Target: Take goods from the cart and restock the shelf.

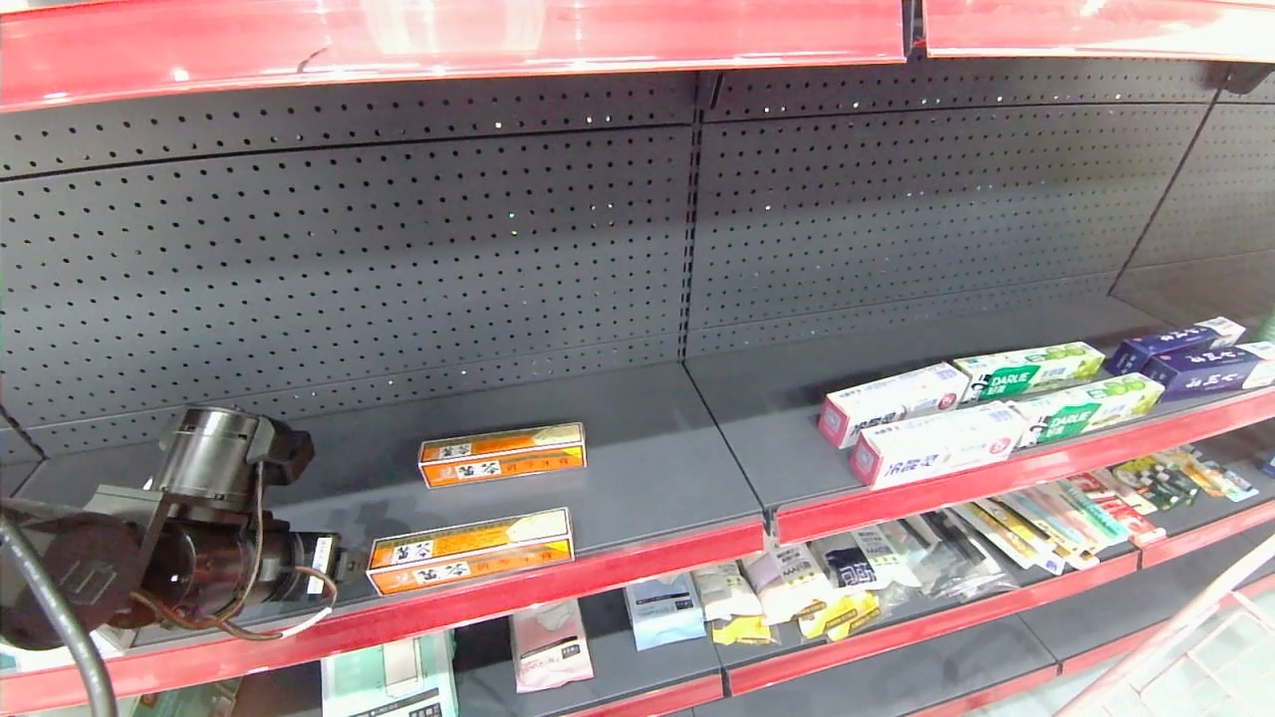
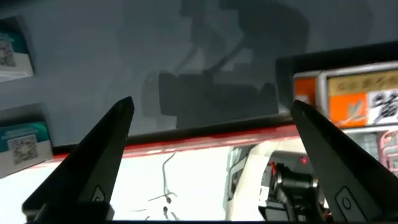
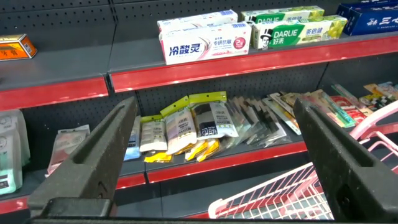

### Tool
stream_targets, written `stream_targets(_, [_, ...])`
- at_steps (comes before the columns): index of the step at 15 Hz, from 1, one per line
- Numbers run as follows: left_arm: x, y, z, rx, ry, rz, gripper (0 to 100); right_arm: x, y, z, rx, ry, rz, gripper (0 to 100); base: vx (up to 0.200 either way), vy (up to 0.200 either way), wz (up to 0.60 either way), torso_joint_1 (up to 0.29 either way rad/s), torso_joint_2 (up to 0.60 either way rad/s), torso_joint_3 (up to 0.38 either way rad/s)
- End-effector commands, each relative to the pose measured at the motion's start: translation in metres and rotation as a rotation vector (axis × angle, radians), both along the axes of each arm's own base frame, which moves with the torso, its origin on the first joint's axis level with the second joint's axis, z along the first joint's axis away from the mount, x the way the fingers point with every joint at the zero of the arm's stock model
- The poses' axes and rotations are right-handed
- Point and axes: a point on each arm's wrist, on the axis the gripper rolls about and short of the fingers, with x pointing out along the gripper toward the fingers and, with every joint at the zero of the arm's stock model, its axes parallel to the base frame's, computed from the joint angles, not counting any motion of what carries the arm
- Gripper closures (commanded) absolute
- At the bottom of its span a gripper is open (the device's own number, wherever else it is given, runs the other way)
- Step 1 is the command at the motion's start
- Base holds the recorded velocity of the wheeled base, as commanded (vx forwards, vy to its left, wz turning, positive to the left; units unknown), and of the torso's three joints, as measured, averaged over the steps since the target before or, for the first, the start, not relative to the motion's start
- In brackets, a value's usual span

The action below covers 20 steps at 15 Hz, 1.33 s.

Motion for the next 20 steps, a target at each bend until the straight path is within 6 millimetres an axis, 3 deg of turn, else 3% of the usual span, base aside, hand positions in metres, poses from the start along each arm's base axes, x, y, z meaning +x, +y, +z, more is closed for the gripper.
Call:
stream_targets(1, [0.0020, -0.0019, -0.0014, -0.003, -0.002, -0.003, 0, 0.0001, 0.0000, 0.0000, 0.000, 0.001, 0.000, 0, 0.000, 0.000, 0.00, 0.000, 0.00, 0.000])
stream_targets(20, [-0.0004, -0.0081, 0.0020, -0.032, -0.021, 0.005, 0, 0.0001, 0.0000, 0.0000, 0.000, 0.001, 0.000, 0, 0.000, 0.000, 0.00, 0.000, 0.00, 0.000])
